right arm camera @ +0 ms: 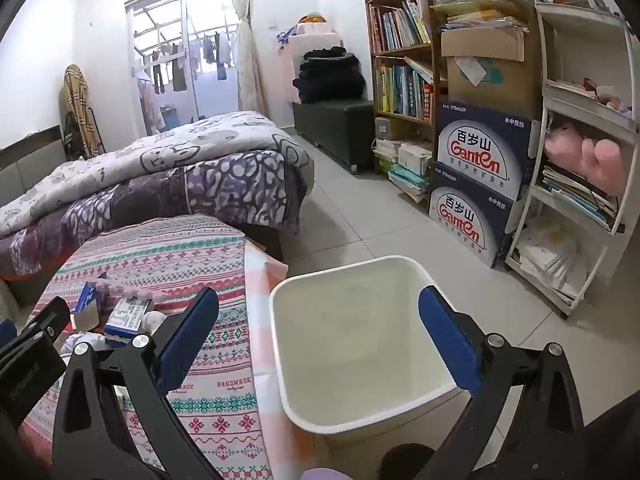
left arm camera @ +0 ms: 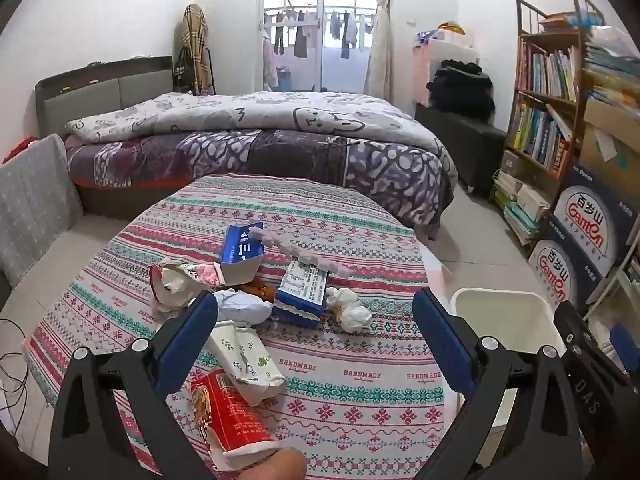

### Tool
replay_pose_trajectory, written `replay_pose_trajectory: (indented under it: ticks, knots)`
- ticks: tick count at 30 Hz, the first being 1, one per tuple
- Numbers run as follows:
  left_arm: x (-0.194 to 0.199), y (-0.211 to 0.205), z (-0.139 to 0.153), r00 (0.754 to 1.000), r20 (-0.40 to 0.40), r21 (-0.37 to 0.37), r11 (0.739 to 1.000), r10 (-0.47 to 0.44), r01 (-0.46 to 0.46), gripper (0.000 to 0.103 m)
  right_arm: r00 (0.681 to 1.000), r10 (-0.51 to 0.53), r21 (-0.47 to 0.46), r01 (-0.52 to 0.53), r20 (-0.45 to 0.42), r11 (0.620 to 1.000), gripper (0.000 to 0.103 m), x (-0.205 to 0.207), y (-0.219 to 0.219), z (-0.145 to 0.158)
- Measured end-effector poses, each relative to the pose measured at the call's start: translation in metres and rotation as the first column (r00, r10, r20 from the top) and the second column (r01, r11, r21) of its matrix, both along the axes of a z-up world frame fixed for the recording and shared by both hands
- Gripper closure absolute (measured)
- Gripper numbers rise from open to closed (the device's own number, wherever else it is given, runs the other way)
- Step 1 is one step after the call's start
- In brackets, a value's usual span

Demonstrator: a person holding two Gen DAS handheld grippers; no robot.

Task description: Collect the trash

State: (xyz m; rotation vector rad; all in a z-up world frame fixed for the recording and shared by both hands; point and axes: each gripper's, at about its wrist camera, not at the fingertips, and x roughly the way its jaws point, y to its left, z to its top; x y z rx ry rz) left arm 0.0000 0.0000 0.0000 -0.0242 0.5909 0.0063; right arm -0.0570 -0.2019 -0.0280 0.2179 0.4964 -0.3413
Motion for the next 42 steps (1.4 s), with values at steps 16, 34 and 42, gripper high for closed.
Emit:
replay_pose_trajectory:
  ticks: [16,34,42]
  knots:
    - [0.001,-0.003,-0.006,1.0,-0.016,0.001,1.0,-0.014,0.014,0.008,0.997,0.0,0.016,0.001,-0.08,1.0,0.007,0.022,-0.008,0.024]
    - [0.0,-0.005,-0.007,1.0,0.023,0.017,1.0,-0.018,0.018,0.008,0.996,-0.006,0.028,0.009,-0.09,1.0,0.007,0.019,-0.009,0.022]
    - [-0.001,-0.006,-0.008,0.999,0.044,0.022,1.0,-0.018,0.017,0.008,0.996,-0.006,0.031,0.009,-0.093,0.999,0.007,0.019,-0.006,0.019]
